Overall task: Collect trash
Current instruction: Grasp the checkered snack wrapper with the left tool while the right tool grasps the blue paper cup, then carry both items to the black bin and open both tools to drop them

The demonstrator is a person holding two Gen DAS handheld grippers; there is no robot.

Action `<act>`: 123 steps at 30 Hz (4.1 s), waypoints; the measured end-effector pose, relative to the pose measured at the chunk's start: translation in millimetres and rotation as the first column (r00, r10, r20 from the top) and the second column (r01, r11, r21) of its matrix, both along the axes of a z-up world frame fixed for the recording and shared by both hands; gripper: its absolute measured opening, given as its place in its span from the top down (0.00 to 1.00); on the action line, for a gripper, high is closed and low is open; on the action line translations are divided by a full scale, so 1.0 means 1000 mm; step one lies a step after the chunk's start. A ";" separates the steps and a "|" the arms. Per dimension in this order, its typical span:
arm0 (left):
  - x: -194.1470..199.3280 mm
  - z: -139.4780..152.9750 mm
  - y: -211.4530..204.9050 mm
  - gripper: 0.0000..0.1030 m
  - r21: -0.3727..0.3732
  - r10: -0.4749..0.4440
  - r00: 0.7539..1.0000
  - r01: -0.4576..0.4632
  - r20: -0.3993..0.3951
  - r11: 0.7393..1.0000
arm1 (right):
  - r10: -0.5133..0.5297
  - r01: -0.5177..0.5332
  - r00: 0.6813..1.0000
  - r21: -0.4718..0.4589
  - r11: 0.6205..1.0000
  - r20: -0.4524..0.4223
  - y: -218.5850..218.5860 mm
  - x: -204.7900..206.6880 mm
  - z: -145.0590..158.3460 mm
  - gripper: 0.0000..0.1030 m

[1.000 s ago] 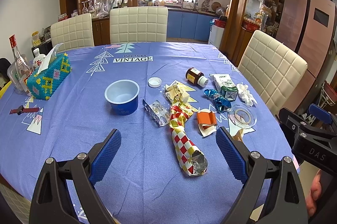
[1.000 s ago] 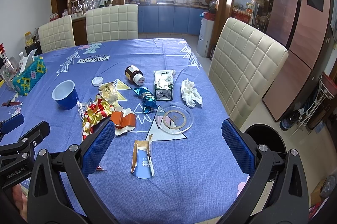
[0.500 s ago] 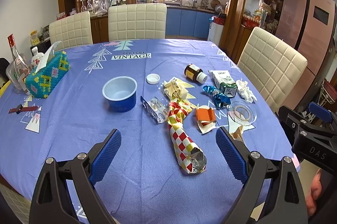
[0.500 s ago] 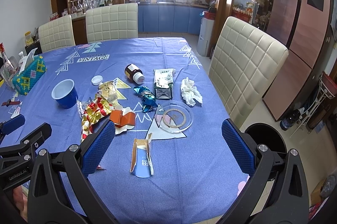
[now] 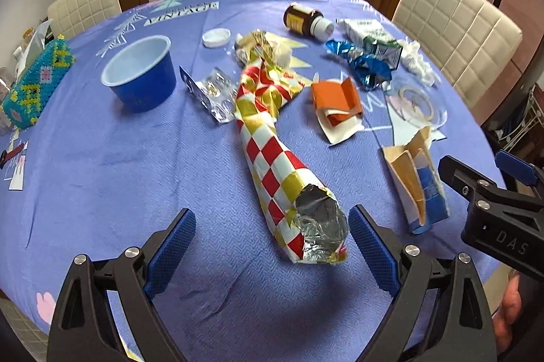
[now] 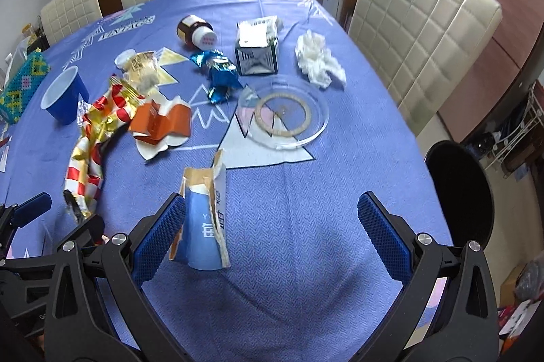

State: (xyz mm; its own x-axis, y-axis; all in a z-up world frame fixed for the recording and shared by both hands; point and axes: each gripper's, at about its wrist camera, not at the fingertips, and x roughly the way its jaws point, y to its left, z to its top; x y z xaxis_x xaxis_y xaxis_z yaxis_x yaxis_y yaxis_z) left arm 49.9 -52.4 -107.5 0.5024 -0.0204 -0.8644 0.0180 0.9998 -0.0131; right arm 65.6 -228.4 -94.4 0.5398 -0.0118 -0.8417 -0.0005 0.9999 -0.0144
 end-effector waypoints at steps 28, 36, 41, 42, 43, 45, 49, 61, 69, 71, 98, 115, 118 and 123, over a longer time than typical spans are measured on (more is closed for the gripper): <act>0.013 -0.006 0.050 0.88 -0.079 0.117 0.993 -0.116 0.011 0.990 | 0.164 -0.158 0.986 0.150 0.976 -0.031 0.038 0.013 -0.026 0.66; 0.012 0.023 0.036 0.88 -0.081 0.091 0.991 -0.083 0.101 0.993 | 0.127 -0.137 0.987 0.091 0.986 0.100 0.025 0.009 0.007 0.66; 0.016 0.045 -0.001 0.88 -0.036 0.012 0.983 -0.006 0.183 0.999 | 0.051 -0.067 0.988 0.106 0.992 0.145 -0.010 0.008 0.023 0.66; 0.018 0.047 -0.008 0.88 -0.031 -0.003 0.981 0.009 0.192 0.999 | 0.034 -0.051 0.989 0.114 0.992 0.146 -0.018 0.008 0.025 0.66; 0.020 0.050 -0.016 0.88 -0.026 -0.021 0.979 0.027 0.201 0.999 | 0.009 -0.027 0.989 0.121 0.992 0.149 -0.029 0.008 0.026 0.66; 0.025 0.053 -0.034 0.88 -0.014 -0.058 0.974 0.063 0.218 0.998 | -0.037 0.017 0.987 0.129 0.991 0.155 -0.050 0.008 0.028 0.66; 0.032 0.052 -0.072 0.88 0.007 -0.128 0.964 0.130 0.231 0.991 | -0.123 0.099 0.978 0.141 0.985 0.167 -0.089 0.005 0.033 0.66; 0.047 0.048 -0.202 0.88 0.014 -0.323 0.923 0.327 0.210 0.945 | -0.338 0.328 0.921 0.085 0.941 0.195 -0.200 -0.012 0.034 0.64; 0.042 0.050 -0.269 0.88 0.013 -0.407 0.890 0.413 0.209 0.911 | -0.429 0.427 0.883 0.052 0.903 0.191 -0.251 -0.017 0.030 0.58; 0.041 0.049 -0.284 0.88 0.013 -0.426 0.881 0.433 0.207 0.901 | -0.442 0.439 0.877 0.060 0.896 0.188 -0.260 -0.020 0.030 0.19; 0.021 0.056 -0.373 0.24 -0.044 -0.539 0.808 0.563 0.236 0.825 | -0.647 0.646 0.737 0.081 0.759 0.195 -0.348 -0.080 0.013 0.03; 0.044 0.055 -0.191 0.24 0.065 -0.186 0.956 0.176 0.229 0.982 | -0.338 0.341 0.915 0.026 0.940 0.220 -0.196 -0.027 0.029 0.03; 0.048 0.045 -0.150 0.24 0.095 -0.105 0.972 0.087 0.208 0.992 | -0.282 0.286 0.936 0.015 0.958 0.210 -0.164 -0.015 0.026 0.03; 0.056 0.018 -0.091 0.24 0.109 -0.001 0.989 -0.015 0.151 0.994 | -0.227 0.225 0.959 0.028 0.974 0.170 -0.123 0.003 0.016 0.03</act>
